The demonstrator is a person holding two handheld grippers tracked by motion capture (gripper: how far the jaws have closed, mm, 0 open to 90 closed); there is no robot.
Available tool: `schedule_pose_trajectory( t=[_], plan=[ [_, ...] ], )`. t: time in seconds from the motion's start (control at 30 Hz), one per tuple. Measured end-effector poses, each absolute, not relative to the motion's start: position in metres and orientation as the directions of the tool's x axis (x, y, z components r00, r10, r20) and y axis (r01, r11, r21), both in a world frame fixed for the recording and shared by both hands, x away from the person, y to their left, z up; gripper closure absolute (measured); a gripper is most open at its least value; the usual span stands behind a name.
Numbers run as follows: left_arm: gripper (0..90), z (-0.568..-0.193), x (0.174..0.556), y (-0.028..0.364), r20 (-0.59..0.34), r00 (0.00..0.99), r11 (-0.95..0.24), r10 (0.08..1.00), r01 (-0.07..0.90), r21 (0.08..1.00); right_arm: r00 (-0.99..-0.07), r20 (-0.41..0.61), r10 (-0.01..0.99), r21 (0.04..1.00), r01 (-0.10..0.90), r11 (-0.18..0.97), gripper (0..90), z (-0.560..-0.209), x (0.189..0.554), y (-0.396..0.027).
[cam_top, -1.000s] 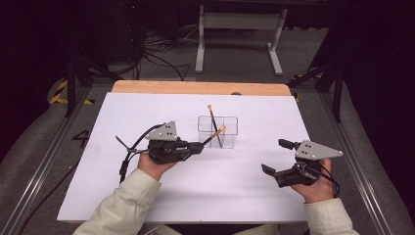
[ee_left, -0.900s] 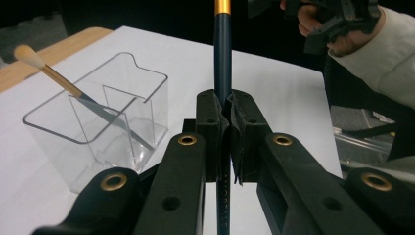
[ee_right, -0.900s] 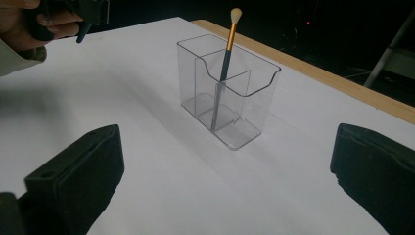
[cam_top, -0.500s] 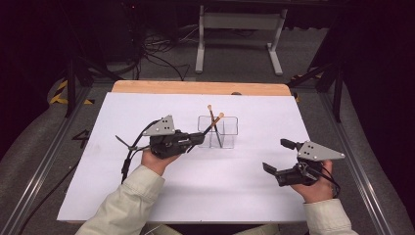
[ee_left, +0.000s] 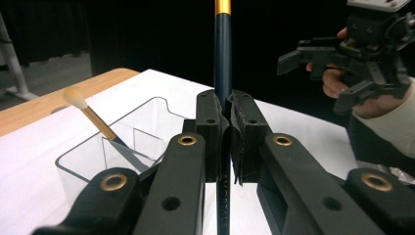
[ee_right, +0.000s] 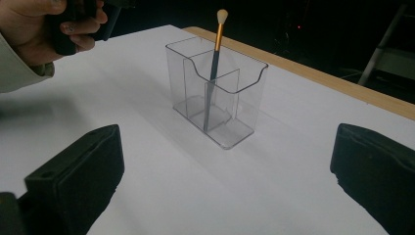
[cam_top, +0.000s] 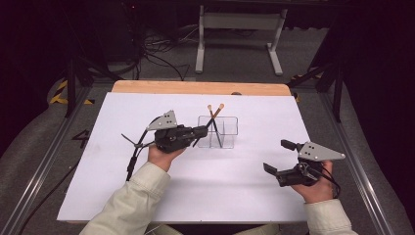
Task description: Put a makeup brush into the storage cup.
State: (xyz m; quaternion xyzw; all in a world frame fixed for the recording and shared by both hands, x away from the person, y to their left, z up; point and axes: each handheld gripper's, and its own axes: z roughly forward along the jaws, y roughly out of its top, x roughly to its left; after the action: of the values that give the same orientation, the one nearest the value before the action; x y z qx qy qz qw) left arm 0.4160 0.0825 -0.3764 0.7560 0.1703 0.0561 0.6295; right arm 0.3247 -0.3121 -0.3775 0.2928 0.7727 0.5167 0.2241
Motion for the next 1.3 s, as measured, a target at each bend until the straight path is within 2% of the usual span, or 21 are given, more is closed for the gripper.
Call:
schedule_pose_trajectory(
  t=[0.17,0.37,0.8,1.13,1.3],
  plan=[
    [83.6,-0.378,0.420,0.077,-0.115,0.934,-0.153,0.338,0.175,0.973,-0.729,-0.041,0.683,0.929,0.223,0.295,0.0,-0.378,0.325,-0.312],
    [83.7,-0.380,0.430,0.074,-0.143,0.930,-0.131,0.339,0.197,0.971,-0.733,-0.032,0.679,0.930,0.228,0.289,0.0,-0.379,0.326,-0.312],
    [83.6,-0.381,0.443,0.057,-0.083,0.932,-0.127,0.353,0.135,0.983,-0.734,-0.023,0.678,0.928,0.236,0.287,0.0,-0.380,0.325,-0.314],
    [83.6,-0.382,0.451,0.048,-0.085,0.933,-0.113,0.350,0.133,0.985,-0.727,-0.018,0.686,0.930,0.239,0.278,0.0,-0.382,0.321,-0.319],
    [83.6,-0.383,0.453,0.041,-0.081,0.922,-0.121,0.378,0.136,0.983,-0.725,-0.014,0.688,0.930,0.243,0.275,0.0,-0.382,0.318,-0.321]
  ],
)
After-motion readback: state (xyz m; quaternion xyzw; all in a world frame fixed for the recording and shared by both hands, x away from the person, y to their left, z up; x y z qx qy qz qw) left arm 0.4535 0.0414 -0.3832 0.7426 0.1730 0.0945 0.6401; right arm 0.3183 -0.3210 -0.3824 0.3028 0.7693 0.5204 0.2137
